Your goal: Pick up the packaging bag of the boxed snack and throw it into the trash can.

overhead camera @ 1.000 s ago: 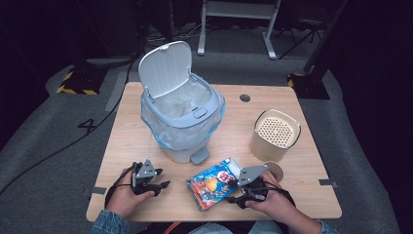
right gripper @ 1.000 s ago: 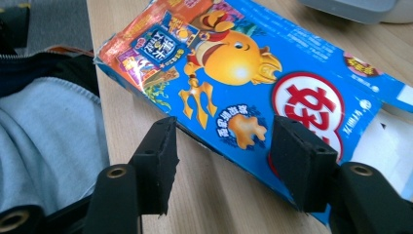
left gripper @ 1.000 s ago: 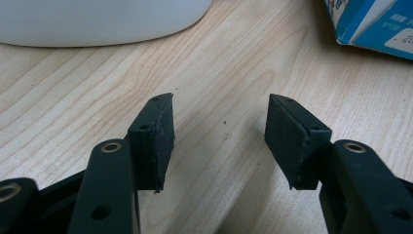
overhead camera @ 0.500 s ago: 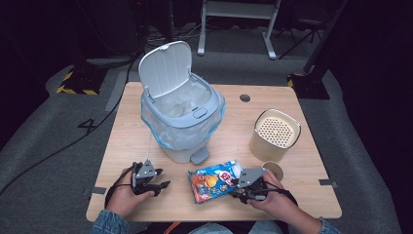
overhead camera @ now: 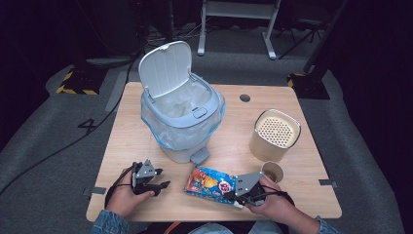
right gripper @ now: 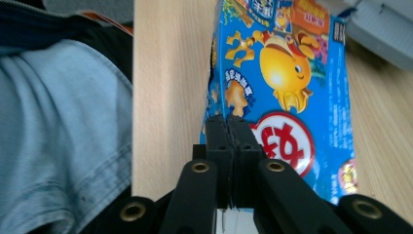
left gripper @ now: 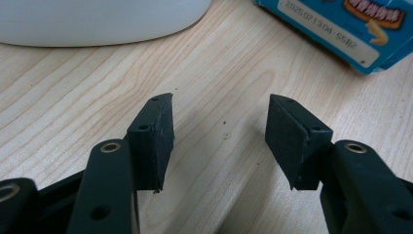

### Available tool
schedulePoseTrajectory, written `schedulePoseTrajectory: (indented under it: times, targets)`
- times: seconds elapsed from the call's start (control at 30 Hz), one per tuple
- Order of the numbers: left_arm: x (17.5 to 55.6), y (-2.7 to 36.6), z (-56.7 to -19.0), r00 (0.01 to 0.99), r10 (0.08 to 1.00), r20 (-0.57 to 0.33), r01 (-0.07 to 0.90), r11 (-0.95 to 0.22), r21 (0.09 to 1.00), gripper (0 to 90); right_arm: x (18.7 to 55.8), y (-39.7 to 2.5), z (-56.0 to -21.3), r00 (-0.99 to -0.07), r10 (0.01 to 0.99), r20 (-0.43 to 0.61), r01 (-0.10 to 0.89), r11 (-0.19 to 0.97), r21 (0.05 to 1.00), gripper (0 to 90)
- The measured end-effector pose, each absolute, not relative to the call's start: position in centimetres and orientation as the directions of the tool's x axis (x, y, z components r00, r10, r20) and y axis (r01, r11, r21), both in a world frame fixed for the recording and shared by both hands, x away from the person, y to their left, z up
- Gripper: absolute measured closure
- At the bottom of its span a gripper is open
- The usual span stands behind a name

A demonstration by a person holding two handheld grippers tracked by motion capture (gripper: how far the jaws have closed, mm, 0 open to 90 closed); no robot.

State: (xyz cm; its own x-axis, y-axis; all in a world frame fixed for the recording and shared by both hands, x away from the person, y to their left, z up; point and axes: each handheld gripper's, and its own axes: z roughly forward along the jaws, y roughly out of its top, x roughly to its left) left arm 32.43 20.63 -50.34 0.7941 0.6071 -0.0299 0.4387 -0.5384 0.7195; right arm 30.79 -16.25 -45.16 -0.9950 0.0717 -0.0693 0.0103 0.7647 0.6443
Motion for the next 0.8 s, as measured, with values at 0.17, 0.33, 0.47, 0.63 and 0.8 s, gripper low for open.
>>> schedulePoseTrajectory:
  times: [0.17,0.33,0.47,0.63,0.8]
  targets:
    - [32.5,20.6,-50.4,0.792,0.609,-0.034,0.441,-0.534,0.722,44.4,30.8,-16.7,-43.9,-0.997,0.074,-0.035,0.031,0.731,0.682,90.0]
    - [32.5,20.6,-50.3,0.791,0.611,-0.033,0.443,-0.534,0.721,44.2,31.1,-17.6,-42.7,-0.996,0.085,0.034,0.082,0.671,0.737,90.0]
    - [32.6,20.6,-50.3,0.791,0.61,-0.034,0.442,-0.534,0.721,44.0,31.3,-18.4,-41.7,-0.994,0.085,0.072,0.11,0.626,0.772,90.0]
    - [32.6,20.6,-50.3,0.792,0.61,-0.033,0.442,-0.535,0.72,44.0,31.3,-19.3,-40.3,-0.992,0.093,0.085,0.123,0.58,0.805,90.0]
    - [32.7,20.6,-50.3,0.794,0.608,-0.028,0.438,-0.539,0.72,43.8,31.3,-20.4,-38.5,-0.991,0.101,0.093,0.133,0.534,0.835,90.0]
